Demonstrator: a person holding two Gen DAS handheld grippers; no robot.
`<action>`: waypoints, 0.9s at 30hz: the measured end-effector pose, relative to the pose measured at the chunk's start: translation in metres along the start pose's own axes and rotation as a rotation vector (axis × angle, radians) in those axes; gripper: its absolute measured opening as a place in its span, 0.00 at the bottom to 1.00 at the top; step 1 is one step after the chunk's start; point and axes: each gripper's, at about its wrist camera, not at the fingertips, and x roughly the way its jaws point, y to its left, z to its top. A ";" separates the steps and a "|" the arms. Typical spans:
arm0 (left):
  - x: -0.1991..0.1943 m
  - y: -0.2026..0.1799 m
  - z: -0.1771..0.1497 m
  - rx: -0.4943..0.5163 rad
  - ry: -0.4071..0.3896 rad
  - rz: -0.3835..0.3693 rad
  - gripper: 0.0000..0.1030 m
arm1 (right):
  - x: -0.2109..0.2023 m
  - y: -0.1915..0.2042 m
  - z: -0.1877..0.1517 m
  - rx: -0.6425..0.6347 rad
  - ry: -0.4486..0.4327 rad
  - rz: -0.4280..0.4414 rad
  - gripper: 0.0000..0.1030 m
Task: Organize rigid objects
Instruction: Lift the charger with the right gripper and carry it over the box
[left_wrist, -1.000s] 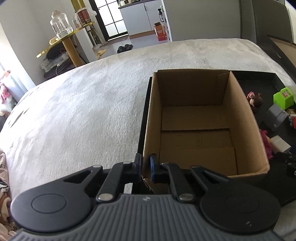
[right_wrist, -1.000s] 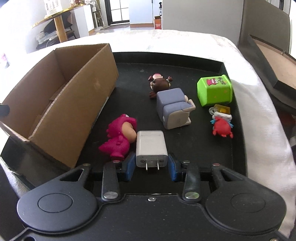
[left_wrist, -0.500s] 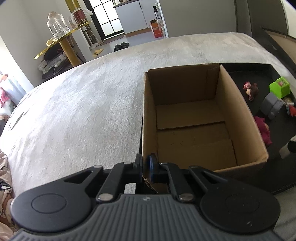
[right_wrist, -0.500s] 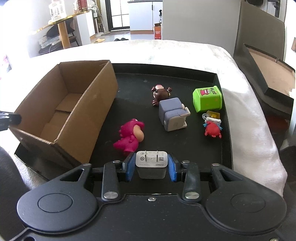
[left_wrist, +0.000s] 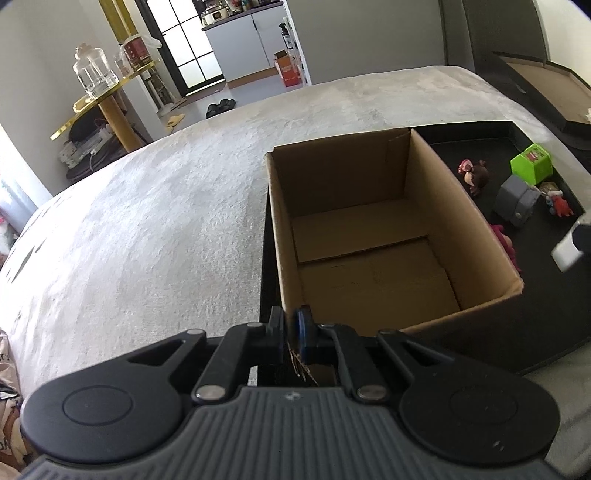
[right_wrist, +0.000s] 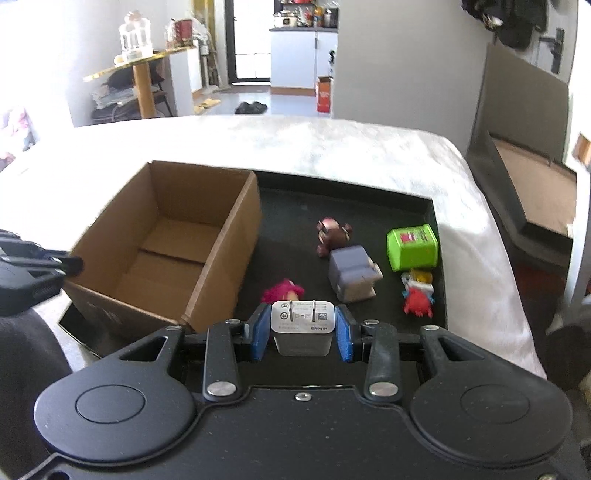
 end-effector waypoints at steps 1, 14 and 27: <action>0.000 0.000 0.000 0.001 0.000 -0.004 0.06 | -0.001 0.003 0.003 -0.010 -0.007 0.004 0.35; 0.012 0.017 0.001 -0.120 0.061 0.021 0.07 | -0.006 0.041 0.037 -0.111 -0.050 0.061 0.35; 0.014 0.035 -0.001 -0.240 0.073 0.035 0.08 | 0.002 0.078 0.061 -0.225 -0.064 0.124 0.35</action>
